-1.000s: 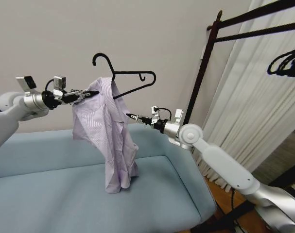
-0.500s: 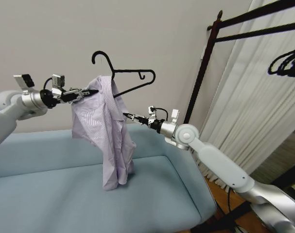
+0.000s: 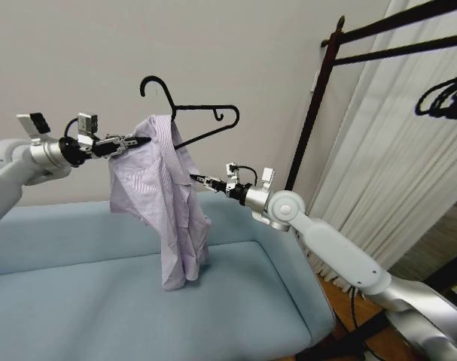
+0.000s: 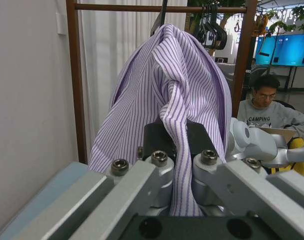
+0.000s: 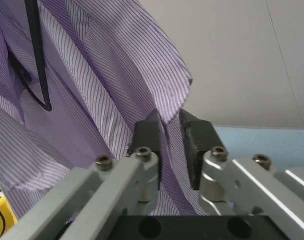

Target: Pick up the clothes from the sofa and hang them on the clothes hanger.

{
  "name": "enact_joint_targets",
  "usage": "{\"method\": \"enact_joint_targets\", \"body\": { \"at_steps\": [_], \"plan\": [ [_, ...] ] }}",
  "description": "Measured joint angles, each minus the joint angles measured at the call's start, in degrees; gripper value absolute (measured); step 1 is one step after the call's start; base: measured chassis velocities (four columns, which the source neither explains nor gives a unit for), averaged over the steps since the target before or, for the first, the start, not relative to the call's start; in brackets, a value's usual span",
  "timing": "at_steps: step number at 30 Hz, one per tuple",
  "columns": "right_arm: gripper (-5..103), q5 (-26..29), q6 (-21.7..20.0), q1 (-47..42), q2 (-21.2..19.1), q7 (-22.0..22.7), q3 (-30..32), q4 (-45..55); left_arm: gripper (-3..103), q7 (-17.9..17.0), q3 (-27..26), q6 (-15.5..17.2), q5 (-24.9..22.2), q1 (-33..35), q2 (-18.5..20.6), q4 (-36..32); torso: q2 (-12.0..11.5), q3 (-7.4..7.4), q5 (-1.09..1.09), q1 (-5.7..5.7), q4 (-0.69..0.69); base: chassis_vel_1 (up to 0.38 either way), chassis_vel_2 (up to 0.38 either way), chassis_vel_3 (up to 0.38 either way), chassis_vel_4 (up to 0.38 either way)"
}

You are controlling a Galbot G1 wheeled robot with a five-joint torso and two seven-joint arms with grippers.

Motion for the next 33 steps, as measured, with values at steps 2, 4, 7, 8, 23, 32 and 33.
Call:
{"method": "enact_joint_targets", "body": {
  "at_steps": [2,4,7,8,23,32,33],
  "plan": [
    [7,0.1,0.1,0.4,0.1,0.3,0.0,0.0,2,-0.1,-0.6,0.1,0.0,0.7,0.1,-0.3,0.0,0.00,0.00,0.00,0.00,0.000,0.000,0.000,0.000],
    [2,0.1,0.1,0.6,0.0,0.5,0.0,0.0,2,-0.2,-0.9,0.1,0.0,0.9,0.3,-0.5,0.0,0.00,0.00,0.00,0.01,0.000,0.000,0.000,0.000],
    [1,-0.2,0.2,1.0,-0.3,0.8,0.0,0.0,2,-0.5,-1.5,0.1,-0.1,1.4,0.6,-0.7,0.0,0.00,0.00,0.00,0.00,0.000,0.000,0.000,0.000],
    [0,-0.3,0.3,1.2,-0.5,1.0,0.2,-0.1,2,-0.8,-1.9,0.1,-0.1,1.6,0.8,-0.8,0.0,0.00,0.00,0.00,0.01,0.000,0.000,0.000,0.000],
    [0,-4.3,1.5,10.8,-2.0,3.2,0.3,-4.6,2,-13.7,-19.0,-0.2,0.1,18.2,2.8,-11.0,0.0,0.00,0.00,0.00,0.00,0.000,0.000,0.000,0.000],
    [0,-8.5,2.9,13.6,-2.3,3.0,-1.5,-5.5,2,-16.2,-23.9,-1.5,0.6,25.6,6.4,-14.5,0.0,0.00,0.00,0.00,0.01,0.000,0.000,0.000,0.000],
    [0,-9.0,3.1,13.8,-2.2,2.9,-1.8,-5.5,2,-16.5,-24.3,-1.6,0.7,26.1,6.6,-14.8,0.0,0.00,0.00,0.00,0.01,0.000,0.000,0.000,0.000]
  ]
}}
